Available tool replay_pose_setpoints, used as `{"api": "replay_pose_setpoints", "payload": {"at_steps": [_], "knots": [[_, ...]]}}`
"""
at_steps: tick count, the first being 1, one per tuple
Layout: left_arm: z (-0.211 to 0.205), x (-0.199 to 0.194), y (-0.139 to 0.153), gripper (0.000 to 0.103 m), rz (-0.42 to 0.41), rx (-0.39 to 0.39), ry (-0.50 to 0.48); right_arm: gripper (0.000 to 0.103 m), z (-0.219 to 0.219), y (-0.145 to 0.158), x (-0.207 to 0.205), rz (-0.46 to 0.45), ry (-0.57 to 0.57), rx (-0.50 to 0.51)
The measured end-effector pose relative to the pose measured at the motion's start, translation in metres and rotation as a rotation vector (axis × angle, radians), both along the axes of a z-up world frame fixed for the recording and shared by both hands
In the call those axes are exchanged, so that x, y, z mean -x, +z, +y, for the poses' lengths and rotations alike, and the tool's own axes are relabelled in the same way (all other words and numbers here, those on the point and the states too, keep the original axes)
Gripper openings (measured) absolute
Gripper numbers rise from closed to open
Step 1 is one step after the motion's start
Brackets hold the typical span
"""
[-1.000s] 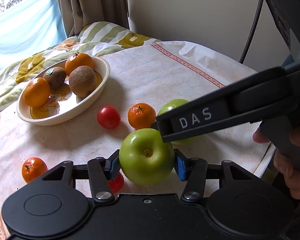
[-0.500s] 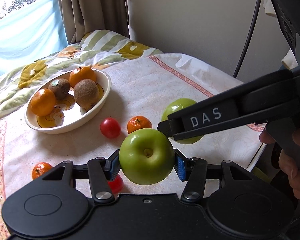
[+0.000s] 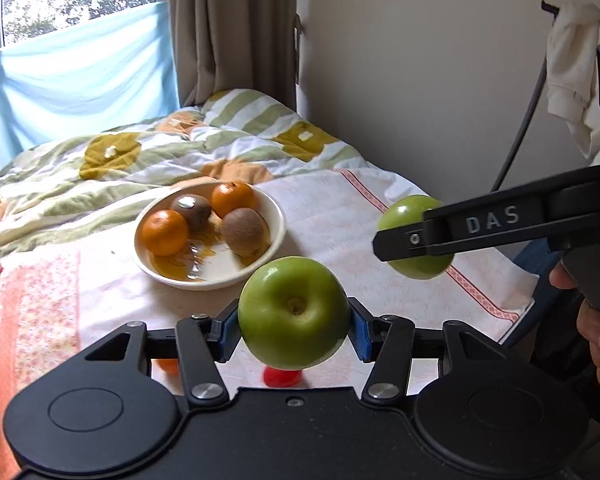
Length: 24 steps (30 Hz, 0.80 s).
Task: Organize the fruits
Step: 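Carry the apple in the left tool while the right tool carries its apple to the bowl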
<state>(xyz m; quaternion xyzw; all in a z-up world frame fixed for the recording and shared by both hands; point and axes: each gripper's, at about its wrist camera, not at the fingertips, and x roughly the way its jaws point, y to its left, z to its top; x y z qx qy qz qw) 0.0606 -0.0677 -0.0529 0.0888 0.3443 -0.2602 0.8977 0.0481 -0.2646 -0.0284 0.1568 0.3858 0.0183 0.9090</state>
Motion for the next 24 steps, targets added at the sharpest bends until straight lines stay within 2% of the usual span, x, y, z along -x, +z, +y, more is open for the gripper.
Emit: {"api": "replay_pose_setpoints", "payload": {"at_steps": [6, 11, 18, 24], "knots": [[0.024, -0.008, 0.022, 0.058, -0.046, 0.001, 0.057, 0.070, 0.018, 0.023, -0.011, -0.044, 0.031, 0.003], [0.040, -0.030, 0.030, 0.058, -0.061, -0.006, 0.108, 0.070, 0.032, 0.031, -0.037, -0.059, 0.071, 0.004], [0.051, -0.074, 0.025, 0.058, -0.046, -0.025, 0.164, 0.070, 0.042, 0.023, -0.088, -0.049, 0.121, -0.009], [0.044, -0.119, 0.003, 0.058, -0.012, -0.047, 0.164, 0.070, 0.044, 0.006, -0.141, -0.016, 0.157, -0.002]]}}
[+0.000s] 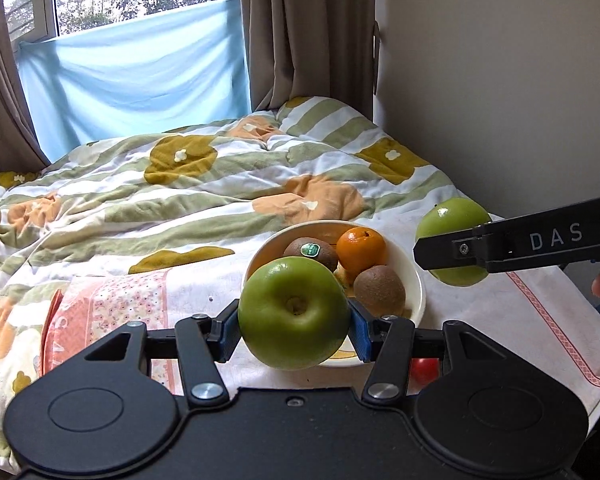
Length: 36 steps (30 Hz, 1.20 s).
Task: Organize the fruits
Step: 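Carry the apple in the left tool while the right tool carries its apple to the bowl, then open the left tool over the bowl while the right tool releases its apple there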
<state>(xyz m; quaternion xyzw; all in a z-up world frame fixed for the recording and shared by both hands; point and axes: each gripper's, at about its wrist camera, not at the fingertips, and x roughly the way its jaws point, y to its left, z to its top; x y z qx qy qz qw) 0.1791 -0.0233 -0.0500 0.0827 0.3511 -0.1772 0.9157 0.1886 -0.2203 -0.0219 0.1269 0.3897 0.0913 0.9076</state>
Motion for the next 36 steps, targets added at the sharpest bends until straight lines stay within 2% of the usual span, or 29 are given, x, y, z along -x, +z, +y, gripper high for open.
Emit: {"api": "replay_pose_setpoints", "payload": {"at_steps": [11, 18, 25, 27, 29, 31, 36], "knots": [[-0.030, -0.057, -0.056, 0.058, 0.115, -0.096, -0.056, 0.070, -0.003, -0.041, -0.071, 0.076, 0.042, 0.004], [-0.051, -0.067, -0.078, 0.058, 0.146, -0.160, -0.128, 0.070, -0.006, -0.056, -0.092, 0.095, 0.057, 0.008], [-0.061, -0.067, -0.085, 0.058, 0.143, -0.193, -0.177, 0.070, -0.007, -0.063, -0.103, 0.107, 0.061, 0.011], [-0.061, -0.066, -0.082, 0.064, 0.129, -0.195, -0.175, 0.070, -0.007, -0.063, -0.104, 0.107, 0.062, 0.011], [-0.060, -0.065, -0.079, 0.089, 0.123, -0.185, -0.173, 0.070, -0.006, -0.062, -0.105, 0.106, 0.064, 0.013], [-0.058, -0.064, -0.076, 0.092, 0.112, -0.187, -0.168, 0.070, -0.006, -0.062, -0.106, 0.105, 0.068, 0.014], [-0.042, -0.057, -0.065, 0.093, 0.123, -0.159, -0.128, 0.070, -0.002, -0.059, -0.108, 0.106, 0.098, 0.029]]}}
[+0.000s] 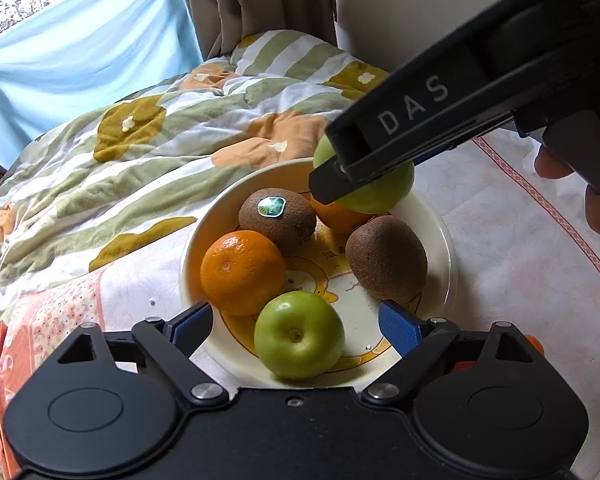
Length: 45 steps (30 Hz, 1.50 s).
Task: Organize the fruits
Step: 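Open the left tool over the bowl while the right tool releases its apple there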
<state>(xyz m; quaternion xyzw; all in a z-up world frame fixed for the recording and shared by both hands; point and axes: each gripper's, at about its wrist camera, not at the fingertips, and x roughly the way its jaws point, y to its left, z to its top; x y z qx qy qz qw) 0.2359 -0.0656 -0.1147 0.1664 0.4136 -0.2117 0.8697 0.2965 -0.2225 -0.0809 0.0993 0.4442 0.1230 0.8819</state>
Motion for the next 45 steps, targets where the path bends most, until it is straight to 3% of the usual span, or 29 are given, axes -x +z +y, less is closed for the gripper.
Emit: {"api": "replay_pose_setpoints", "payload": {"at_steps": [7, 22, 24, 26, 38, 45], "knots": [[0.025, 0.013, 0.019, 0.096, -0.016, 0.033, 0.090, 0.070, 0.015, 0.000, 0.000, -0.024, 0.085, 0.048], [0.048, 0.006, 0.019, 0.096, 0.003, 0.061, 0.188, 0.071, 0.043, -0.034, -0.006, -0.017, 0.172, 0.105], [0.048, 0.006, 0.018, 0.096, 0.007, 0.060, 0.194, 0.076, 0.044, -0.033, -0.004, -0.042, 0.178, 0.100], [0.049, 0.008, 0.017, 0.096, 0.008, 0.060, 0.199, 0.103, 0.044, -0.031, -0.002, -0.061, 0.193, 0.085], [0.056, 0.022, 0.027, 0.096, -0.007, 0.078, 0.219, 0.103, 0.034, -0.015, 0.013, -0.119, 0.159, 0.096], [0.062, 0.037, 0.045, 0.096, -0.055, 0.094, 0.217, 0.103, 0.029, 0.011, 0.037, -0.152, 0.129, 0.090]]}}
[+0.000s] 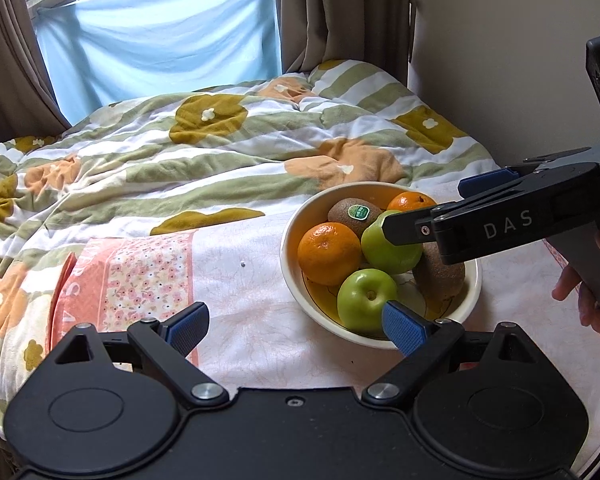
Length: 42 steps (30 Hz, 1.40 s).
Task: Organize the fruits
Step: 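Open the left tool over the bowl while the right tool releases its apple there, then withdraw both tools toward the loose mandarins and tomatoes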
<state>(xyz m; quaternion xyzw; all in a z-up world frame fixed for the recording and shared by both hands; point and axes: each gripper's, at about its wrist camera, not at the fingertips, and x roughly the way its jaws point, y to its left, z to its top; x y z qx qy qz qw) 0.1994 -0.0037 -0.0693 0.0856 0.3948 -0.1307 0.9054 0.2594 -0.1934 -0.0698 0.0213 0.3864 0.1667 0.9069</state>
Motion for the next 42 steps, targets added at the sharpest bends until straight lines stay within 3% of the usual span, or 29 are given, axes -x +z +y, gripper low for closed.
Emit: {"api": "replay_pose_setpoints", "payload": {"at_steps": [10, 18, 24, 33, 42], "knots": [[0.010, 0.046, 0.035, 0.096, -0.098, 0.031, -0.020, 0.103, -0.003, 0.060, 0.063, -0.075, -0.073, 0.008], [0.021, 0.089, 0.045, 0.096, -0.126, 0.039, -0.067, 0.103, -0.003, 0.067, 0.121, -0.062, -0.165, -0.007], [0.030, 0.108, 0.033, 0.096, -0.110, 0.042, -0.096, 0.103, 0.000, 0.053, 0.163, -0.039, -0.227, 0.022], [0.033, 0.101, -0.001, 0.093, -0.046, 0.042, -0.123, 0.103, 0.004, 0.002, 0.194, 0.028, -0.240, 0.052], [0.012, 0.070, -0.057, 0.078, 0.034, 0.012, -0.181, 0.103, 0.024, -0.053, 0.193, 0.047, -0.253, 0.102]]}}
